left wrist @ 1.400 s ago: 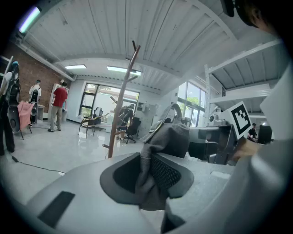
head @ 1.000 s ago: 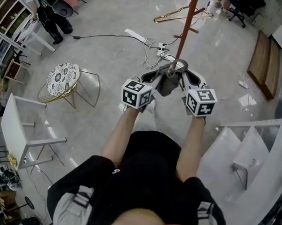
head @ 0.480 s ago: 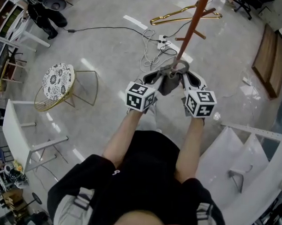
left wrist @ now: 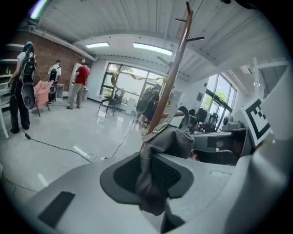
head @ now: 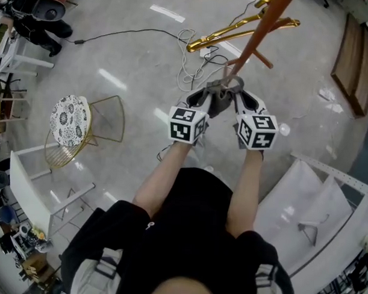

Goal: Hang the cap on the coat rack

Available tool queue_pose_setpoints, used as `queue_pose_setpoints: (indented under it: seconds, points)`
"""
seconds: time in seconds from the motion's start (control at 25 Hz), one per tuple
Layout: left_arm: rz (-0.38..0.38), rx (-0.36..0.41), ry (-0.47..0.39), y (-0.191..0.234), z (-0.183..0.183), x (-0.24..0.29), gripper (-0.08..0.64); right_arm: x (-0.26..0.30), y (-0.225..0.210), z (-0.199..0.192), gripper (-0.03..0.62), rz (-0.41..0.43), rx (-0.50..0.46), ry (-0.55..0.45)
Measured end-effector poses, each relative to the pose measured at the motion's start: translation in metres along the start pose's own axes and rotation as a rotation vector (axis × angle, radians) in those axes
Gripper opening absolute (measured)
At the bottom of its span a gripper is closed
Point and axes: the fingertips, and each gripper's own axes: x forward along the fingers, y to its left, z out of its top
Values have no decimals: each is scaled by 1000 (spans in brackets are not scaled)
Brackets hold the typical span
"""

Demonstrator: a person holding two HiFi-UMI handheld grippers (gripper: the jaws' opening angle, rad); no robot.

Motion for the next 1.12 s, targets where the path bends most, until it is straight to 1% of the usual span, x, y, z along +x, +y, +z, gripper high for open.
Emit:
queue_pose_setpoints:
  seconds: [0.12,0.2,0.32,0.44,0.68,0.84,0.92,1.0,1.12]
  points:
    - [-15,-18,30,8,1,22,64,17,-14,-2,5,-28,10,38]
    - [-17,-46,47,12,-1,37,64,27,-21,-3,5,-54,18,61]
    - [-21,-69,68,12,-4,53,64,40,-27,-6,5,-81,8,95]
    - [2,-103,86,20,-13,60,64,53,-31,-14,5,-66,-17,141]
    - [76,-191,112,47,-27,85,64,90,-40,-29,5,-24,-59,215]
    - [104,-224,136,51,-39,101,64,98,-52,-43,5,-26,-65,249]
    - [108,-229,151,49,-44,110,64,102,-59,-47,5,-35,-64,259]
    - [110,-218,166,46,-48,119,64,105,-66,-53,5,-41,-54,265]
    - [111,-214,167,44,-52,131,64,109,-74,-57,5,-38,-38,255]
